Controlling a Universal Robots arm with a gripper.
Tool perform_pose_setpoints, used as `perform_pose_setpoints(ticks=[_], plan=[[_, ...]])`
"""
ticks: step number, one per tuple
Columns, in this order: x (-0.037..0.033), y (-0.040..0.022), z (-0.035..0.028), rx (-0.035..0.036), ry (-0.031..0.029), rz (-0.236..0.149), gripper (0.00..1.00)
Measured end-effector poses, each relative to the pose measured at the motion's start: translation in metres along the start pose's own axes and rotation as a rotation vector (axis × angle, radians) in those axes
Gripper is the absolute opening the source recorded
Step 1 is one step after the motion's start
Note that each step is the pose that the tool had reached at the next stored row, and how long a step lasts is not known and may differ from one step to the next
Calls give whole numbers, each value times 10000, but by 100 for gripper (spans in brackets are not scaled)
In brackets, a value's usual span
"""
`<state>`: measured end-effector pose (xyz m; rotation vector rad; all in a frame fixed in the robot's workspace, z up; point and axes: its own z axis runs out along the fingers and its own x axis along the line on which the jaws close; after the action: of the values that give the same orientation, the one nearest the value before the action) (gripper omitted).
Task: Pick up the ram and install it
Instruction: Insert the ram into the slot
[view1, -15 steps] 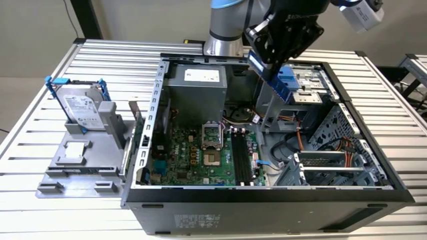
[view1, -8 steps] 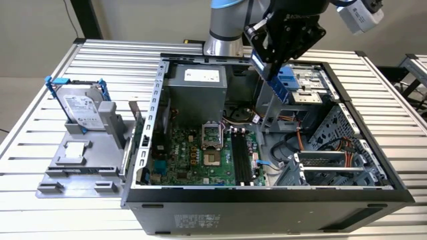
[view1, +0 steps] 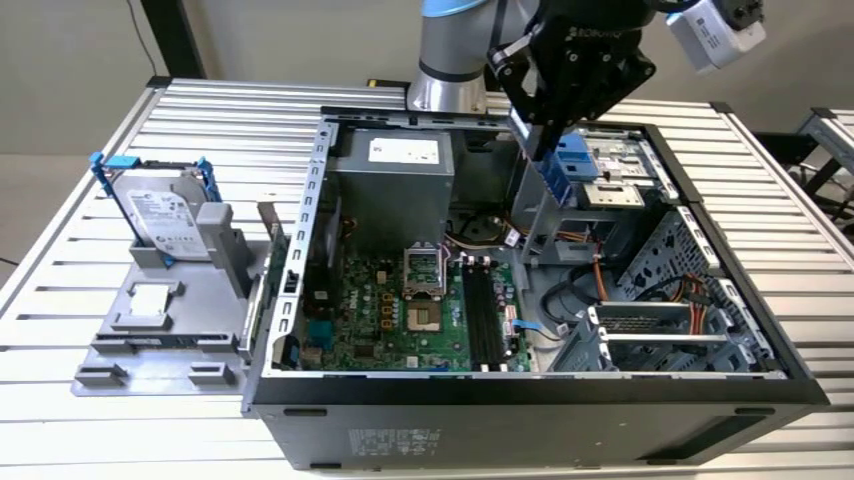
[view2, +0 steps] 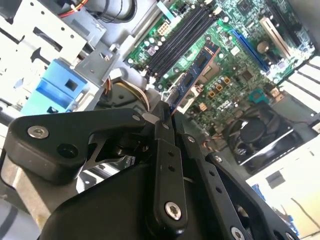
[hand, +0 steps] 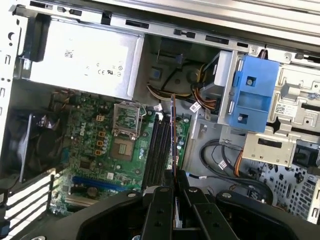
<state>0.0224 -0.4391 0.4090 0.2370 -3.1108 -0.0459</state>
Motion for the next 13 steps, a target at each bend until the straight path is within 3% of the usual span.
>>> perform_pose_setpoints(ticks=[4,13], plan=[[0,-1,0,-8,-13,448,0],[0,-1,17,-16,-26,840,0]])
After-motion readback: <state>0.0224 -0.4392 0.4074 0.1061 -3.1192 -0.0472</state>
